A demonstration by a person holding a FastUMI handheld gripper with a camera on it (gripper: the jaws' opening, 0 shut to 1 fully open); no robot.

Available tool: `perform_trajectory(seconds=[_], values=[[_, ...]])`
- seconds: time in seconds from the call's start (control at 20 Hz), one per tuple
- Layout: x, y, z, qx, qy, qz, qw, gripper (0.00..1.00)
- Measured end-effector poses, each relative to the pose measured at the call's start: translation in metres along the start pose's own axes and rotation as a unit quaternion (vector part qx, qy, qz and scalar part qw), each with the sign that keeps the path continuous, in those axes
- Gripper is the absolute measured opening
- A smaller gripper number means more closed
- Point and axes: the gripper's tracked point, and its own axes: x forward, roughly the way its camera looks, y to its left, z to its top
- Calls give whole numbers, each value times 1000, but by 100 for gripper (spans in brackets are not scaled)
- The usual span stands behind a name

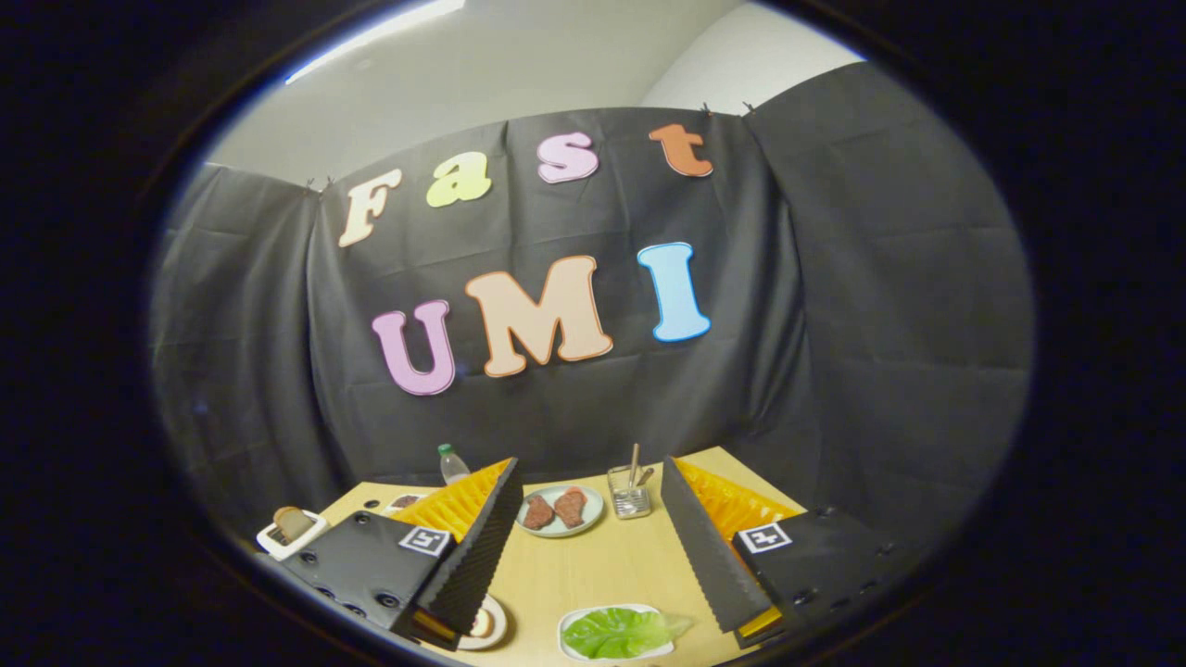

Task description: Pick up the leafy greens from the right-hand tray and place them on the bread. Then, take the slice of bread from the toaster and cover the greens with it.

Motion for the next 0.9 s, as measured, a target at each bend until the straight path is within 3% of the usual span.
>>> perform_trajectory(seconds=[0.5,0.7,0.9], values=[[26,-15,-22,-22,24,21,999,97],[31,-16,-54,-35,81,57,994,97],[32,-23,-91,-47,156,103,981,97]])
